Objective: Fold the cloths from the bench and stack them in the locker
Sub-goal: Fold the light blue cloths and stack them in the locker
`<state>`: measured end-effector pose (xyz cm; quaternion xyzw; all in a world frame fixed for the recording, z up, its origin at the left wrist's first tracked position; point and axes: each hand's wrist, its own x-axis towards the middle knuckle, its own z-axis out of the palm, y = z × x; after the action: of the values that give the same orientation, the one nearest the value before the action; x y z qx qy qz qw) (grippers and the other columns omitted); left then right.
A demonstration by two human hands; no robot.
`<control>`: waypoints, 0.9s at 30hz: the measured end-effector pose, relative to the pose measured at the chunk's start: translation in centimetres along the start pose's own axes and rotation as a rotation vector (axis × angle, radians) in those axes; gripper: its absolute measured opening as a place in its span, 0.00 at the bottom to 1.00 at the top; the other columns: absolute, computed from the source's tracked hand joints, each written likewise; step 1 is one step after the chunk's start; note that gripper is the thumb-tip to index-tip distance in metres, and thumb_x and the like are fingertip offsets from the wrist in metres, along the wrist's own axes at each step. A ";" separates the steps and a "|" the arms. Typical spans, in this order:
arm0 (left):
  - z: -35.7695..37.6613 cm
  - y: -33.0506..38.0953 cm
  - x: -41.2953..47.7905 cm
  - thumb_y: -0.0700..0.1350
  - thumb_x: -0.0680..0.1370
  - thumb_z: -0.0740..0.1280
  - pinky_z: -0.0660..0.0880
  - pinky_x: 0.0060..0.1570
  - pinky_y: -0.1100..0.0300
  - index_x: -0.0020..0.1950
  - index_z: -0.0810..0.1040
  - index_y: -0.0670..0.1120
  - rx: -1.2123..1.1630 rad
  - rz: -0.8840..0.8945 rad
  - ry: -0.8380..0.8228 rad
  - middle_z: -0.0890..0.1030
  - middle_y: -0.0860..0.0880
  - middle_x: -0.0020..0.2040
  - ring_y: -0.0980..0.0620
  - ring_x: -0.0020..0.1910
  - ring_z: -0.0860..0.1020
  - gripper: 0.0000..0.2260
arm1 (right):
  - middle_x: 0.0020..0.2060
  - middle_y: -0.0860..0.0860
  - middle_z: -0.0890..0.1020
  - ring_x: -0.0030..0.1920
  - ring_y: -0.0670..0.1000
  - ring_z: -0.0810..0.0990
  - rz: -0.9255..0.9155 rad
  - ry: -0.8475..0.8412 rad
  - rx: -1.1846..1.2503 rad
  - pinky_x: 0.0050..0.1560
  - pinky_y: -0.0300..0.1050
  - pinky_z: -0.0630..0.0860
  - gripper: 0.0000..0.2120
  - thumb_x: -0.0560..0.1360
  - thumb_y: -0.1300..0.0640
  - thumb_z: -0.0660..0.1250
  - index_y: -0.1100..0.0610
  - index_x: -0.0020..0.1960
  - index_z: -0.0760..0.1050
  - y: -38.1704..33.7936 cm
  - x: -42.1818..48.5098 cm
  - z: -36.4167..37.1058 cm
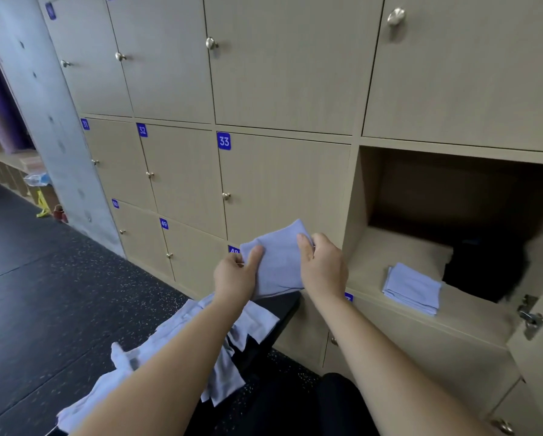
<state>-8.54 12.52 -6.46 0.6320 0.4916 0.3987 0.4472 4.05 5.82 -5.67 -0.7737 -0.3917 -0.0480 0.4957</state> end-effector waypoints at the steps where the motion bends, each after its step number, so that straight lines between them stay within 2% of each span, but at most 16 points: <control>1: 0.2 0.0 0.0 0.55 0.78 0.66 0.57 0.28 0.60 0.32 0.59 0.46 0.033 0.044 0.030 0.60 0.50 0.28 0.51 0.28 0.59 0.24 | 0.27 0.48 0.66 0.30 0.51 0.64 0.014 0.003 -0.018 0.28 0.45 0.55 0.22 0.81 0.47 0.57 0.53 0.33 0.56 0.3 0.0 -0.3; 3: 0.8 0.3 -0.1 0.55 0.79 0.66 0.57 0.28 0.60 0.33 0.59 0.45 0.094 0.099 0.038 0.61 0.50 0.28 0.51 0.29 0.61 0.23 | 0.27 0.48 0.66 0.29 0.50 0.63 0.049 0.017 -0.044 0.28 0.44 0.54 0.22 0.81 0.47 0.57 0.54 0.33 0.56 1.1 0.0 -0.9; 7: 2.7 0.4 -0.3 0.56 0.77 0.68 0.65 0.32 0.59 0.41 0.70 0.42 0.020 0.065 0.005 0.74 0.49 0.34 0.51 0.33 0.72 0.18 | 0.29 0.49 0.71 0.32 0.52 0.67 0.148 -0.035 -0.030 0.31 0.45 0.59 0.18 0.79 0.47 0.59 0.57 0.36 0.65 3.6 0.3 -2.3; 9: 3.8 0.5 -0.1 0.56 0.77 0.68 0.65 0.32 0.58 0.38 0.70 0.43 0.029 0.047 -0.029 0.73 0.50 0.32 0.52 0.32 0.71 0.18 | 0.29 0.49 0.71 0.33 0.51 0.68 0.165 -0.110 0.031 0.34 0.46 0.61 0.16 0.77 0.49 0.62 0.60 0.37 0.69 5.5 0.5 -3.4; 12: 6.0 0.9 -0.1 0.53 0.78 0.68 0.59 0.29 0.61 0.32 0.63 0.47 0.040 0.045 -0.096 0.66 0.53 0.26 0.54 0.28 0.65 0.20 | 0.29 0.52 0.68 0.32 0.50 0.64 0.191 -0.190 0.111 0.35 0.45 0.59 0.14 0.74 0.57 0.64 0.65 0.36 0.69 8.1 0.7 -5.6; 14: 7.6 0.9 -0.4 0.51 0.78 0.68 0.63 0.30 0.63 0.34 0.69 0.46 -0.033 0.028 -0.230 0.71 0.53 0.28 0.55 0.29 0.69 0.16 | 0.28 0.53 0.64 0.32 0.50 0.61 0.206 -0.162 0.140 0.35 0.45 0.57 0.14 0.73 0.61 0.65 0.61 0.31 0.65 9.5 0.7 -6.9; 16: 9.2 0.9 -0.7 0.47 0.78 0.69 0.75 0.40 0.60 0.46 0.78 0.42 -0.181 -0.044 -0.436 0.83 0.48 0.39 0.51 0.39 0.80 0.08 | 0.27 0.52 0.61 0.31 0.50 0.59 0.243 -0.093 0.119 0.34 0.46 0.56 0.17 0.72 0.62 0.65 0.55 0.30 0.61 10.9 0.7 -8.1; 18: 10.8 0.6 -0.9 0.40 0.76 0.70 0.78 0.54 0.52 0.58 0.79 0.39 -0.312 -0.141 -0.599 0.85 0.41 0.51 0.44 0.51 0.83 0.11 | 0.26 0.50 0.62 0.30 0.49 0.59 0.298 -0.036 0.064 0.33 0.47 0.55 0.19 0.73 0.61 0.65 0.53 0.29 0.59 12.3 0.7 -9.2; 19: 11.7 0.4 -1.1 0.37 0.75 0.69 0.77 0.58 0.49 0.60 0.78 0.39 -0.331 -0.168 -0.646 0.84 0.40 0.53 0.42 0.53 0.82 0.13 | 0.26 0.50 0.64 0.29 0.49 0.60 0.330 -0.020 0.036 0.32 0.47 0.55 0.19 0.73 0.60 0.65 0.54 0.30 0.60 13.1 0.7 -9.8; 21: 13.7 -0.1 -1.2 0.34 0.77 0.68 0.76 0.59 0.48 0.58 0.80 0.37 -0.307 -0.191 -0.665 0.84 0.39 0.53 0.41 0.53 0.82 0.10 | 0.27 0.51 0.68 0.30 0.50 0.64 0.380 0.000 -0.003 0.32 0.46 0.58 0.15 0.74 0.58 0.66 0.56 0.31 0.65 14.9 0.7 -10.6; 23: 15.9 -0.7 -1.2 0.35 0.76 0.70 0.78 0.58 0.47 0.52 0.80 0.33 -0.269 -0.225 -0.636 0.84 0.36 0.51 0.40 0.51 0.83 0.07 | 0.28 0.52 0.70 0.32 0.51 0.66 0.413 0.016 -0.001 0.34 0.46 0.60 0.12 0.73 0.58 0.66 0.58 0.33 0.69 16.7 0.8 -11.3; 25: 18.1 -1.2 -1.3 0.37 0.73 0.73 0.78 0.56 0.46 0.48 0.78 0.32 -0.237 -0.246 -0.621 0.83 0.33 0.51 0.42 0.47 0.83 0.09 | 0.28 0.53 0.70 0.32 0.51 0.66 0.445 0.034 0.028 0.34 0.46 0.61 0.13 0.72 0.59 0.67 0.61 0.32 0.69 18.7 0.9 -11.8; 27: 20.2 -1.6 -1.4 0.36 0.73 0.74 0.78 0.54 0.46 0.50 0.79 0.29 -0.230 -0.266 -0.629 0.83 0.33 0.50 0.43 0.44 0.82 0.11 | 0.27 0.55 0.72 0.31 0.50 0.66 0.481 0.039 0.030 0.34 0.46 0.61 0.12 0.72 0.59 0.67 0.64 0.33 0.71 20.5 0.9 -12.3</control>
<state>9.86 7.79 -13.78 0.5999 0.3597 0.1757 0.6927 21.95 -7.71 -14.02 -0.8361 -0.1870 0.0622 0.5120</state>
